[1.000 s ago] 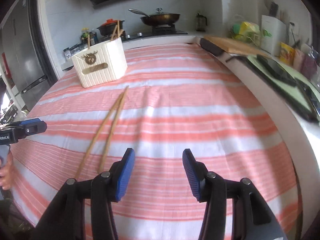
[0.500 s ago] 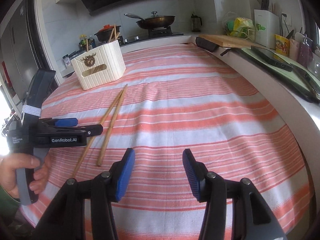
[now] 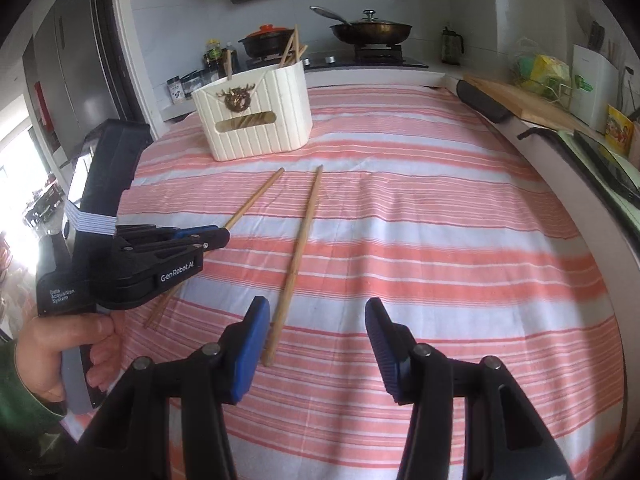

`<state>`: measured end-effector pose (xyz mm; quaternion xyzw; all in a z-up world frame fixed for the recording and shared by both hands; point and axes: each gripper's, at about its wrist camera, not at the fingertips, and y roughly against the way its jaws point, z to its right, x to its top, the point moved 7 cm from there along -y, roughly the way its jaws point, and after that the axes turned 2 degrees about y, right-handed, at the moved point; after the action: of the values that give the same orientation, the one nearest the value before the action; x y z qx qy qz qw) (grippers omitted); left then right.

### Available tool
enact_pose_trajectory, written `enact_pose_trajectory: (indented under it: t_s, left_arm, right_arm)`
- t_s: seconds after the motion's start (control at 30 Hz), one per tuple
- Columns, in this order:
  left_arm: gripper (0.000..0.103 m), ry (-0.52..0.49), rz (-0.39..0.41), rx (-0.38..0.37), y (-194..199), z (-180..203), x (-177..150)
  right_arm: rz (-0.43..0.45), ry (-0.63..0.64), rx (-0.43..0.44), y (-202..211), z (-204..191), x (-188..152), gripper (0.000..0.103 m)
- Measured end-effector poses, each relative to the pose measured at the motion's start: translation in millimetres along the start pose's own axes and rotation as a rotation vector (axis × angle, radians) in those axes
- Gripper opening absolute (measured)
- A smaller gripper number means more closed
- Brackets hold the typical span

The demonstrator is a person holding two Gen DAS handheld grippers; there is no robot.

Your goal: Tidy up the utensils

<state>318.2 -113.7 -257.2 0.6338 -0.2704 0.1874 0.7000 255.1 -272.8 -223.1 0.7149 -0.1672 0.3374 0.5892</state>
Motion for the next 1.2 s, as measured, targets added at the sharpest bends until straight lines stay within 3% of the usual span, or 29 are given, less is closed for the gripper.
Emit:
enact_pose_trajectory:
  t_s: [0.23, 0.3, 0.37, 0.4, 0.43, 0.57, 0.67, 0.73, 0.77, 0.8, 0.87, 0.9, 0.93, 1.2]
  left_arm:
    - [0.005, 0.11, -0.017, 0.057, 22.3, -73.0, -19.0]
    - [0.005, 0.153, -0.022, 0.056, 25.9, -93.0, -25.3]
    - [0.005, 0.168, -0.019, 0.063, 30.9, -105.8, -29.6]
    - [0.005, 0.171, -0.02, 0.065, 32.5, -109.6, -31.5]
    - [0.005, 0.172, -0.021, 0.062, 34.5, -111.6, -33.7]
    - [0.006, 0.163, -0.021, 0.047, 41.9, -112.7, -42.8]
    - [0.007, 0.159, -0.023, 0.03, 48.5, -112.7, -50.8]
    - [0.016, 0.158, -0.029, 0.005, 51.8, -111.3, -54.5]
    - [0.032, 0.158, -0.031, -0.014, 54.0, -110.1, -55.2]
    - [0.055, 0.158, -0.031, -0.027, 56.7, -109.3, -55.8]
    - [0.075, 0.152, -0.022, -0.032, 63.9, -109.5, -56.6]
    - [0.076, 0.149, -0.017, -0.035, 67.4, -109.9, -56.4]
    - [0.076, 0.145, -0.018, -0.043, 69.9, -110.4, -56.2]
    - [0.078, 0.156, -0.033, -0.079, 81.8, -123.3, -57.0]
  right_arm:
    - [-0.119, 0.091, -0.003, -49.1, -31.6, 5.1, 0.05]
    - [-0.106, 0.101, -0.038, -54.5, -34.0, 5.5, 0.047]
    - [-0.099, 0.092, -0.064, -54.4, -34.0, 5.7, 0.031]
    - [-0.101, 0.078, -0.069, -53.7, -32.1, 5.9, 0.015]
    - [-0.104, 0.065, -0.077, -52.6, -29.7, 5.3, 0.009]
    - [-0.131, 0.04, -0.139, -42.2, -20.7, -3.6, 0.007]
    - [-0.155, 0.018, -0.17, -28.3, -12.2, -16.8, 0.007]
    - [-0.163, 0.014, -0.188, -20.7, -7.8, -24.1, 0.007]
    - [-0.167, 0.009, -0.185, -18.0, -6.6, -25.9, 0.008]
    - [-0.17, -0.002, -0.173, -15.6, -5.1, -27.9, 0.013]
    - [-0.164, -0.03, -0.141, -9.2, -2.2, -28.9, 0.033]
    - [-0.152, -0.041, -0.134, -4.5, -1.2, -27.8, 0.043]
    - [-0.139, -0.045, -0.134, 0.0, 0.2, -26.1, 0.046]
    - [-0.121, -0.042, -0.1, 7.2, 0.3, -13.5, 0.046]
